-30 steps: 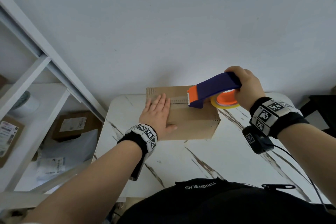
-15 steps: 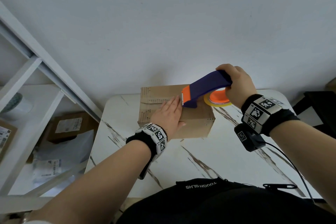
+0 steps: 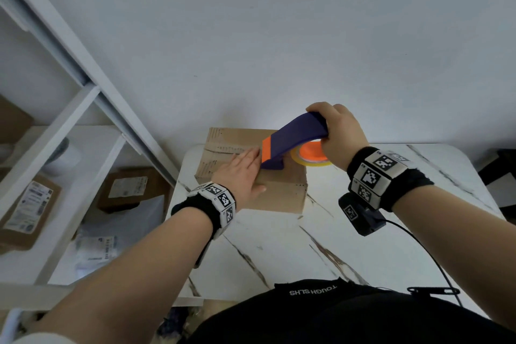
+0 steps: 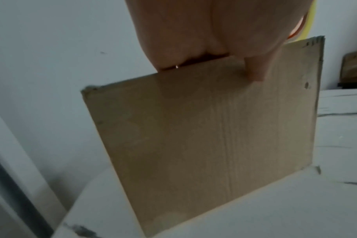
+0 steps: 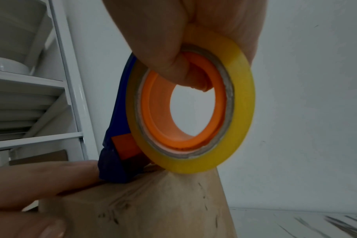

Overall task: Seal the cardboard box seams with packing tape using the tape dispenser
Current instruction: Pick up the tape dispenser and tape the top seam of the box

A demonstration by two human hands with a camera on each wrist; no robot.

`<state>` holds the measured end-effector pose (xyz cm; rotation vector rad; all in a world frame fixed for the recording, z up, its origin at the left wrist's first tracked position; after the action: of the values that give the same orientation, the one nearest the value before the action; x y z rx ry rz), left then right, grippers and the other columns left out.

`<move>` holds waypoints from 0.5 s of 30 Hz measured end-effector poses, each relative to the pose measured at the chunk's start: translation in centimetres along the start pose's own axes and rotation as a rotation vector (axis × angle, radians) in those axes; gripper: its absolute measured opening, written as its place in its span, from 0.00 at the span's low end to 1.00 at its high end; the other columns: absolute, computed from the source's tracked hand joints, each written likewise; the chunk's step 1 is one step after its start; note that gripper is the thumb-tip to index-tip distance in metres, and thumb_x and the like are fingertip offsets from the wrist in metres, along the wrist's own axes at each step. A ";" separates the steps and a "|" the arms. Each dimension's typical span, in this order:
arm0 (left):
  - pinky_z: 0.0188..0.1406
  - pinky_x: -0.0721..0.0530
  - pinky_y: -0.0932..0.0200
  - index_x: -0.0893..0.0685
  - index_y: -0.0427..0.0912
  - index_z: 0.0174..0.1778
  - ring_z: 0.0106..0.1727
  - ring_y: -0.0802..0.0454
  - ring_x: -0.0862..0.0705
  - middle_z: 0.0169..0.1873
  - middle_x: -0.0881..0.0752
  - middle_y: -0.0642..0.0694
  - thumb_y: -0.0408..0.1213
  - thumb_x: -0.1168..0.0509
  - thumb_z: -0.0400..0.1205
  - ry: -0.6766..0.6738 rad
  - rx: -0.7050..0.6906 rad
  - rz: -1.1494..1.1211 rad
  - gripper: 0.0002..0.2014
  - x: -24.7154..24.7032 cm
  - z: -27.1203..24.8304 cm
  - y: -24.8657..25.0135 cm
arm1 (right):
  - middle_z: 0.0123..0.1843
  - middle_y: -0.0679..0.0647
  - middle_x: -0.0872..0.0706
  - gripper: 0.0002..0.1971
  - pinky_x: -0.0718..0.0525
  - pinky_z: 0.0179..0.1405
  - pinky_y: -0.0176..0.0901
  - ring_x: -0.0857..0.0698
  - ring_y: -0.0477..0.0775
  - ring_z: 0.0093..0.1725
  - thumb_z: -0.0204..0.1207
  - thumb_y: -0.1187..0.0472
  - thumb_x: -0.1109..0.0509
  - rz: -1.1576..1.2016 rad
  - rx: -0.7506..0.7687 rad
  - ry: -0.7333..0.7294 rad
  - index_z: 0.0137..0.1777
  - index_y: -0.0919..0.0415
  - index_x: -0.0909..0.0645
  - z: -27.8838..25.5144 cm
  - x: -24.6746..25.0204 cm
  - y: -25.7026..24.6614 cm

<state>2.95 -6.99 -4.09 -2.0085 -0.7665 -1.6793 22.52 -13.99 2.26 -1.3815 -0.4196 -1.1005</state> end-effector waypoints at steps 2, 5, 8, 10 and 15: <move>0.83 0.54 0.50 0.57 0.41 0.82 0.84 0.51 0.54 0.83 0.55 0.47 0.60 0.46 0.81 0.031 0.014 0.026 0.42 -0.4 -0.1 0.5 | 0.56 0.66 0.22 0.31 0.30 0.51 0.42 0.23 0.66 0.58 0.67 0.79 0.42 -0.001 -0.016 0.005 0.70 0.58 0.26 0.0 0.1 0.2; 0.82 0.56 0.50 0.57 0.41 0.82 0.84 0.52 0.54 0.83 0.55 0.47 0.62 0.51 0.81 0.080 0.043 0.042 0.41 -0.8 -0.1 0.9 | 0.57 0.65 0.22 0.32 0.30 0.51 0.41 0.23 0.65 0.58 0.67 0.79 0.41 -0.005 -0.040 0.005 0.71 0.57 0.27 -0.3 0.4 0.7; 0.82 0.56 0.51 0.57 0.43 0.82 0.84 0.53 0.55 0.84 0.56 0.49 0.62 0.52 0.81 0.074 0.041 0.013 0.39 -0.9 0.2 0.7 | 0.57 0.65 0.22 0.33 0.29 0.51 0.41 0.23 0.65 0.57 0.67 0.80 0.41 -0.008 -0.063 0.010 0.72 0.55 0.28 -0.6 0.6 1.2; 0.82 0.56 0.52 0.55 0.44 0.82 0.84 0.54 0.55 0.84 0.55 0.50 0.62 0.52 0.81 0.070 0.042 0.007 0.39 -1.0 0.3 0.7 | 0.57 0.64 0.22 0.33 0.29 0.52 0.42 0.23 0.65 0.58 0.67 0.79 0.42 -0.012 -0.066 0.003 0.72 0.54 0.28 -0.8 0.6 1.4; 0.82 0.55 0.52 0.54 0.45 0.82 0.84 0.55 0.54 0.84 0.54 0.50 0.62 0.51 0.81 0.063 0.063 0.004 0.38 -1.0 0.3 0.7 | 0.58 0.64 0.22 0.32 0.20 0.55 0.56 0.23 0.67 0.56 0.66 0.78 0.41 -0.046 -0.028 -0.037 0.70 0.54 0.29 -0.9 1.0 1.4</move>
<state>3.56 -7.50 -5.07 -1.9047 -0.7829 -1.6862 23.82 -15.47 2.09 -1.4251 -0.4661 -1.1233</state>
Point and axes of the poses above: each hand's wrist, its own z-axis towards the middle knuckle, its own x-axis out of the back of the hand, y = z × x, the point moved 3 cm from there along z, towards the middle knuckle
